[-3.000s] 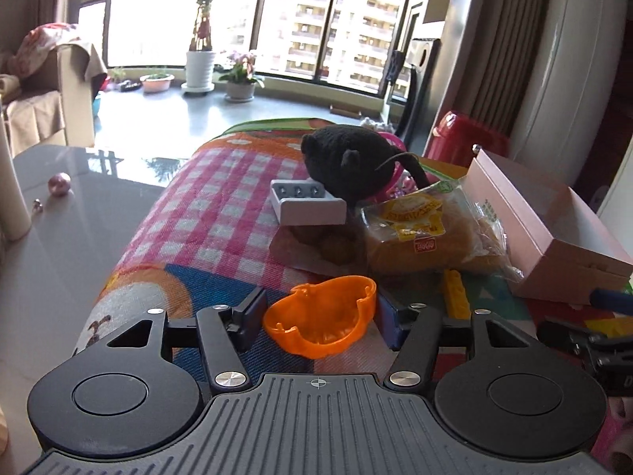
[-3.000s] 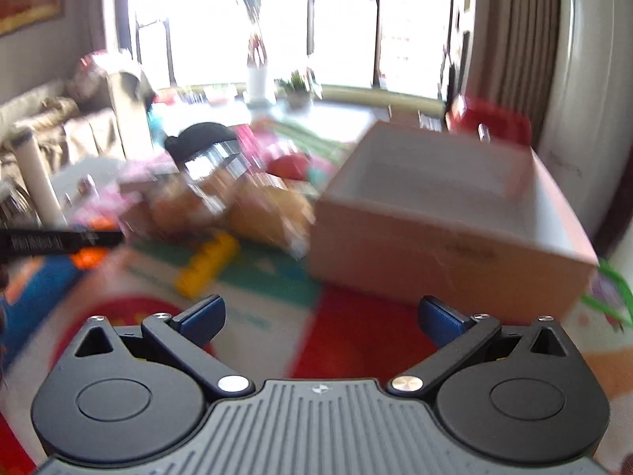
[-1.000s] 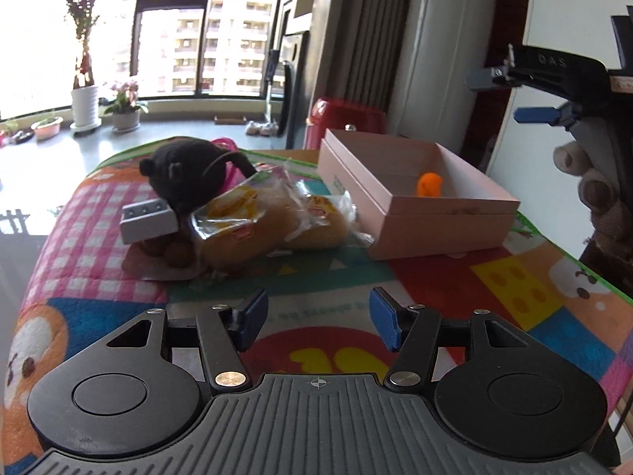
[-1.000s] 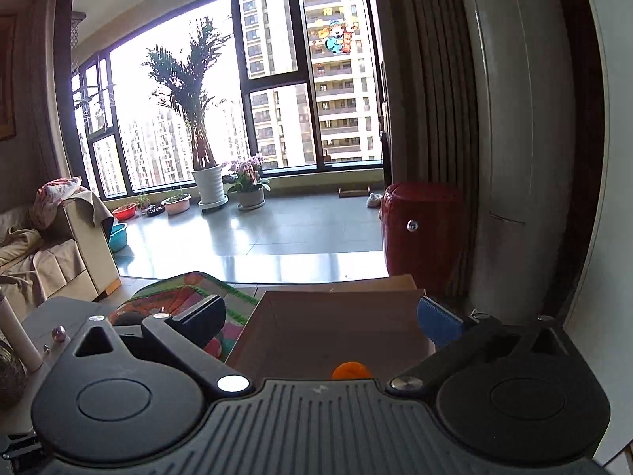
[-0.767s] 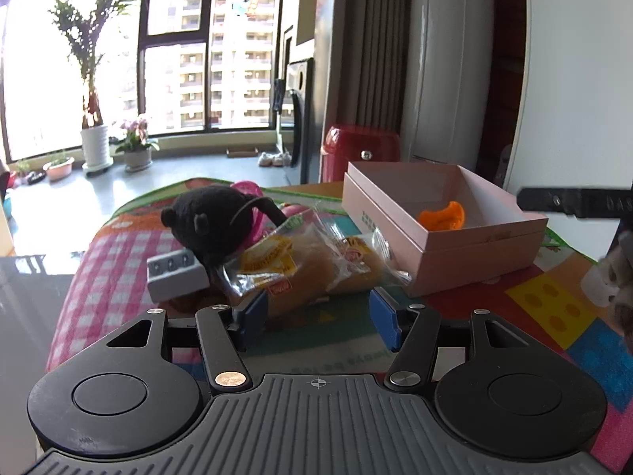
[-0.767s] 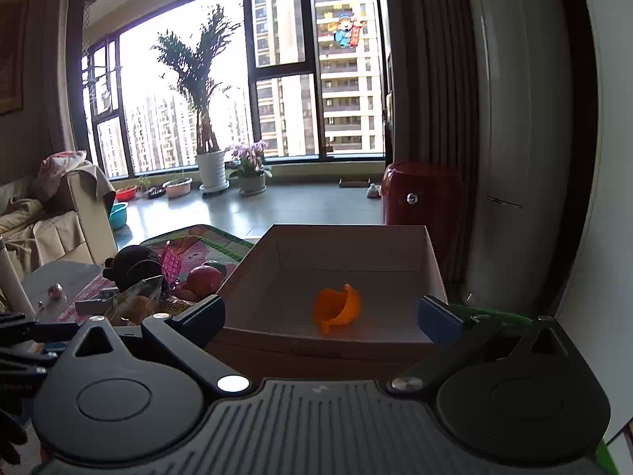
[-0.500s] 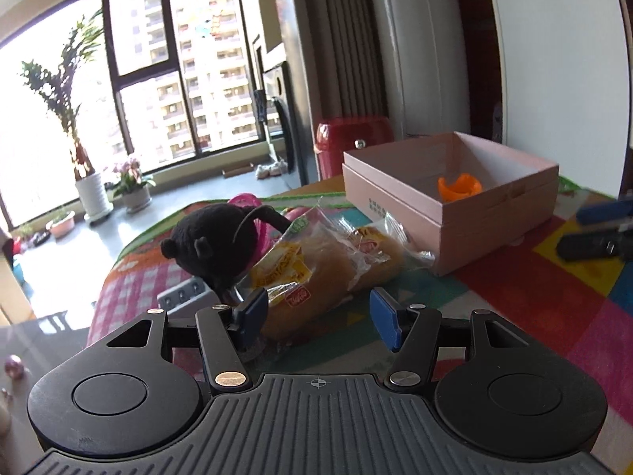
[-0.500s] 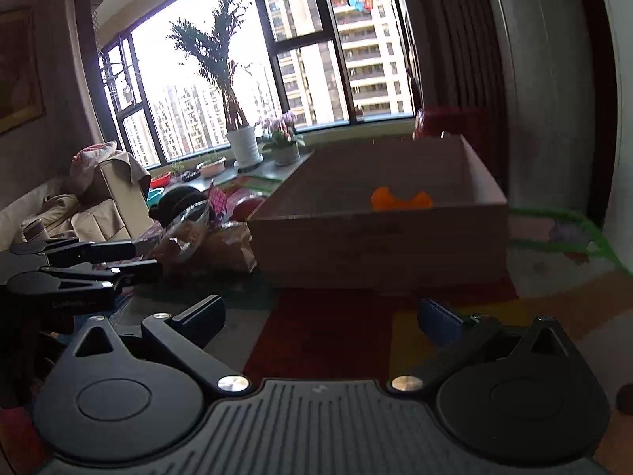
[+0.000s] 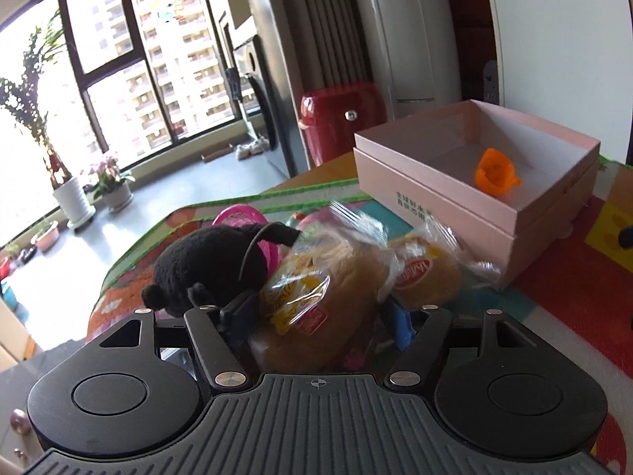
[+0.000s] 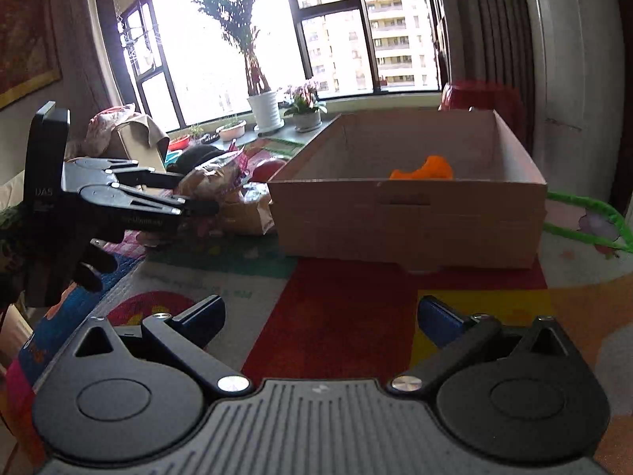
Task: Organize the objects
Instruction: 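Grasp the packaged bread roll with the left gripper while the right gripper grasps the white charger, then carry the bread roll and white charger into the pink box and release both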
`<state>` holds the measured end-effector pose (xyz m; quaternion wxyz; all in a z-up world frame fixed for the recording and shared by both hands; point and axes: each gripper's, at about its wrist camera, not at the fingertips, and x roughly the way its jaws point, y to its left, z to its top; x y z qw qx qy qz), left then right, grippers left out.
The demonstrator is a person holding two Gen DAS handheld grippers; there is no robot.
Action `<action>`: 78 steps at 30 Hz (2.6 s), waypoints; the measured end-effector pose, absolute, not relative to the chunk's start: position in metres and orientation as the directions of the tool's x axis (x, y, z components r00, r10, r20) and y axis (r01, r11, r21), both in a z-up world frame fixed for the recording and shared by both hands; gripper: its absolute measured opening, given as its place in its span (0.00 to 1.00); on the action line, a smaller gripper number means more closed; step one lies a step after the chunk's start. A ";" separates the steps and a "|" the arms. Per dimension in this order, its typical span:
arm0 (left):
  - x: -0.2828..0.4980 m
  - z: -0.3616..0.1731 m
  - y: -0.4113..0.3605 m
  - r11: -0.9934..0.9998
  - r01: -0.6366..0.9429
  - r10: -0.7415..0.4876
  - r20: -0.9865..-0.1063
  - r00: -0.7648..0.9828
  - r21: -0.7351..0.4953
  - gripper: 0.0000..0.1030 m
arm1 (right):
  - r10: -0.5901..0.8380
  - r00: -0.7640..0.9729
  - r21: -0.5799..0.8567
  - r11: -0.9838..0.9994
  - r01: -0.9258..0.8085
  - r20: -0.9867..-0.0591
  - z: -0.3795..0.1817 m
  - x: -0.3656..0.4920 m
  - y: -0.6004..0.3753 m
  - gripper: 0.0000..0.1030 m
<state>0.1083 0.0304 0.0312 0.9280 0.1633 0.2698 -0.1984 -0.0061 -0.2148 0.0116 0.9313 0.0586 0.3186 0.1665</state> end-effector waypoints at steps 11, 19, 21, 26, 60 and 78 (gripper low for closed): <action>0.100 0.038 0.059 0.924 0.371 -0.354 -0.592 0.724 -0.098 0.66 | 0.384 0.696 0.322 0.919 -0.227 -0.607 0.000 0.004 -0.227 1.00; -0.020 0.038 0.081 0.922 0.322 -0.387 -0.551 0.739 -0.216 0.65 | 0.286 0.679 0.148 0.956 -0.255 -0.676 0.004 0.005 -0.200 1.00; -0.043 0.036 0.094 0.928 0.272 -0.370 -0.531 0.762 -0.256 0.65 | 0.249 0.678 0.094 0.962 -0.258 -0.691 0.004 0.004 -0.192 1.00; -0.073 0.044 0.139 0.935 0.111 -0.267 -0.462 0.846 -0.337 0.65 | 0.237 0.687 0.039 0.956 -0.291 -0.687 0.011 -0.003 -0.164 1.00; -0.115 0.037 0.187 0.838 0.103 -0.336 -0.359 0.871 -0.536 0.65 | 0.205 0.663 -0.151 0.886 -0.438 -0.720 0.059 -0.053 -0.091 0.46; -0.099 0.045 0.072 0.903 0.256 -0.414 -0.544 0.730 -0.344 0.65 | 0.210 0.669 -0.018 0.948 -0.317 -0.713 0.017 -0.049 -0.162 0.50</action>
